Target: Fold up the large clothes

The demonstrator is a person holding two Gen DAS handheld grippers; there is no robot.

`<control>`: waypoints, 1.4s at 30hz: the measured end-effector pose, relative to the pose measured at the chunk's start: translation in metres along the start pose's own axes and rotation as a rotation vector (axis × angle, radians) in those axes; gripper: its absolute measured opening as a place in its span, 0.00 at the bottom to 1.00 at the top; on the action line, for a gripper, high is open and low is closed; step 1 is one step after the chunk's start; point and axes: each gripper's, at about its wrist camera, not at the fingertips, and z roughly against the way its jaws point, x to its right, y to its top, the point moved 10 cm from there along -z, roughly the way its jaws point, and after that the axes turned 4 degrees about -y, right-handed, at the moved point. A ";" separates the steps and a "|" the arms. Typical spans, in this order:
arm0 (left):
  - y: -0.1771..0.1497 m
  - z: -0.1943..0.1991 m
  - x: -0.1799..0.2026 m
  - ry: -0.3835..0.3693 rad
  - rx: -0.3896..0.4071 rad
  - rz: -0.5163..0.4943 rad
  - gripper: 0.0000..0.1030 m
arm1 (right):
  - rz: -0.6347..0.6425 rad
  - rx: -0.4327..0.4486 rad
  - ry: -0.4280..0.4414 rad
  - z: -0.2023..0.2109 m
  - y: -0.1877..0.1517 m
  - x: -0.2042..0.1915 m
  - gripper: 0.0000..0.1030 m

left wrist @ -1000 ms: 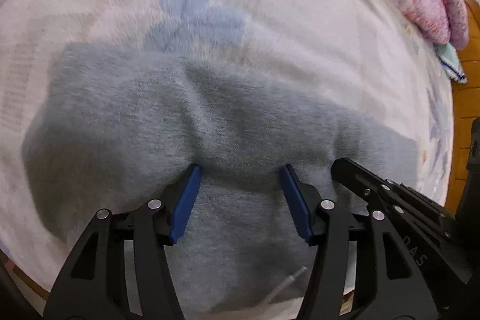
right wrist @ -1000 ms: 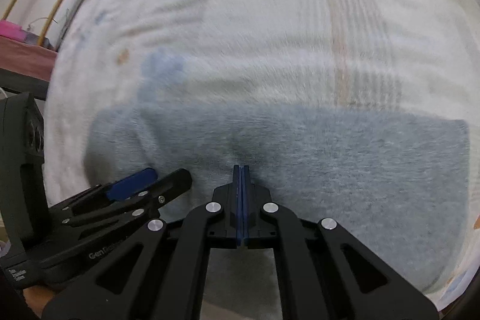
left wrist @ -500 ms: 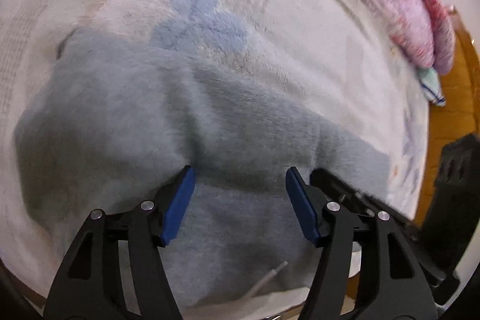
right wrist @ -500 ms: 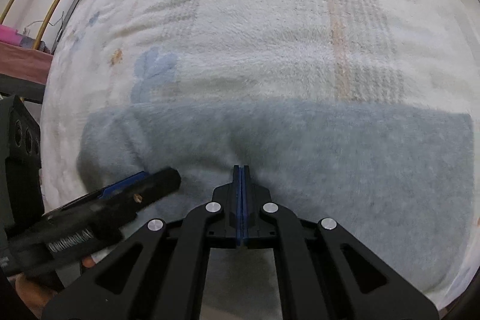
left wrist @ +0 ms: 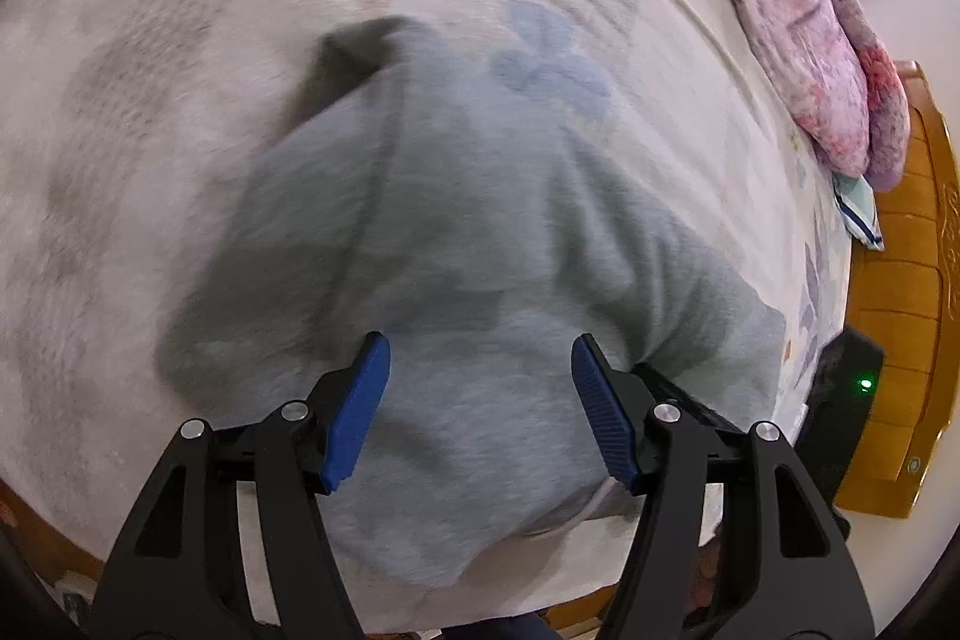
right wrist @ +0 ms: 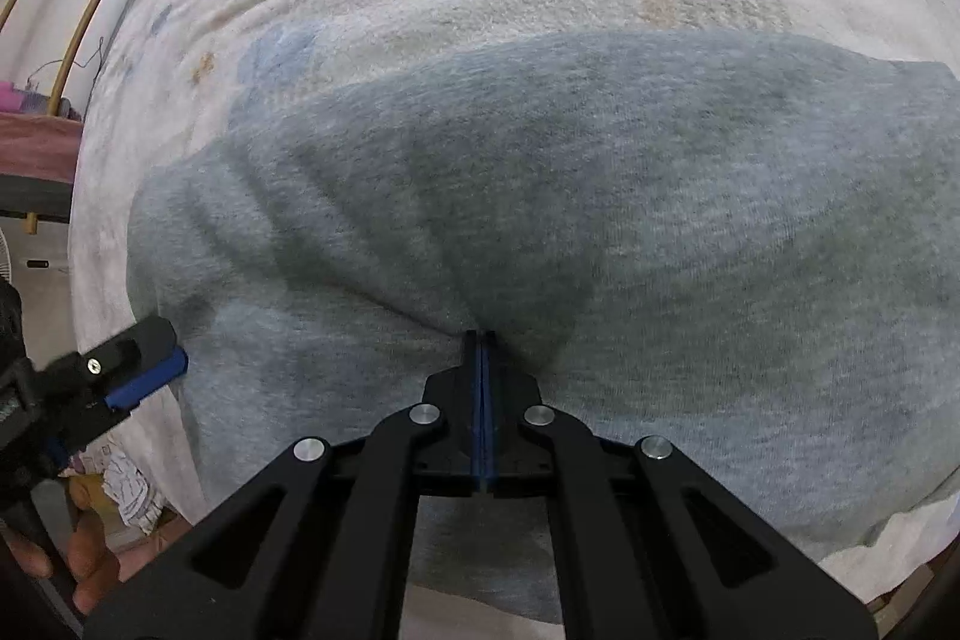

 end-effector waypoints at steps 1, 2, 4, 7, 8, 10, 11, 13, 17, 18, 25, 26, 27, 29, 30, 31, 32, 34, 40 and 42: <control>-0.002 0.003 -0.006 0.007 0.005 0.012 0.63 | -0.006 0.002 -0.001 0.003 -0.001 0.000 0.00; -0.004 0.005 -0.010 0.010 0.004 0.018 0.64 | -0.017 -0.002 -0.004 0.007 -0.005 0.000 0.00; -0.011 0.009 -0.024 0.033 0.003 0.028 0.65 | -0.036 -0.013 -0.005 0.014 -0.016 0.000 0.00; -0.024 0.012 -0.041 0.033 -0.020 0.051 0.65 | -0.049 -0.021 -0.010 0.015 -0.032 -0.001 0.00; -0.027 0.012 -0.044 0.031 -0.024 0.055 0.65 | -0.070 -0.031 0.005 0.013 -0.037 0.000 0.00; -0.033 0.013 -0.053 0.039 -0.028 0.060 0.65 | -0.078 -0.027 0.005 0.007 -0.042 0.000 0.00; -0.036 0.013 -0.056 0.037 -0.030 0.064 0.65 | -0.065 -0.022 -0.003 0.003 -0.043 0.000 0.00; -0.041 0.012 -0.061 0.030 -0.038 0.081 0.65 | -0.066 -0.012 -0.004 -0.004 -0.042 0.004 0.00; -0.048 0.013 -0.070 0.024 -0.042 0.097 0.65 | -0.046 0.004 -0.026 0.001 -0.044 0.001 0.00; -0.049 0.014 -0.070 0.020 -0.045 0.100 0.65 | -0.048 0.006 -0.030 0.004 -0.046 0.000 0.00; -0.055 0.019 -0.077 0.009 -0.055 0.122 0.65 | -0.110 -0.037 -0.022 0.010 -0.077 0.004 0.00; -0.055 0.019 -0.078 0.007 -0.056 0.128 0.65 | -0.117 -0.035 -0.020 0.009 -0.079 0.006 0.00; -0.056 0.020 -0.083 0.005 -0.058 0.129 0.65 | -0.115 -0.031 -0.020 0.006 -0.079 0.006 0.00; -0.057 0.019 -0.083 0.011 -0.062 0.123 0.65 | -0.113 -0.034 -0.015 -0.002 -0.079 0.009 0.00; -0.058 0.018 -0.084 0.013 -0.065 0.123 0.65 | -0.126 -0.037 -0.003 -0.006 -0.078 0.011 0.00; -0.059 0.015 -0.082 0.010 -0.067 0.126 0.65 | -0.127 -0.041 0.000 -0.006 -0.078 0.011 0.00; -0.059 0.014 -0.082 0.010 -0.066 0.127 0.65 | -0.120 -0.044 -0.004 -0.006 -0.077 0.008 0.00; -0.059 0.014 -0.084 0.009 -0.064 0.132 0.66 | -0.115 -0.053 -0.009 -0.001 -0.077 0.006 0.00; -0.059 0.012 -0.085 0.006 -0.068 0.147 0.68 | -0.064 0.075 0.020 0.048 -0.029 -0.011 0.01; -0.058 0.013 -0.087 0.003 -0.066 0.158 0.68 | -0.047 0.106 0.013 0.050 -0.005 -0.013 0.01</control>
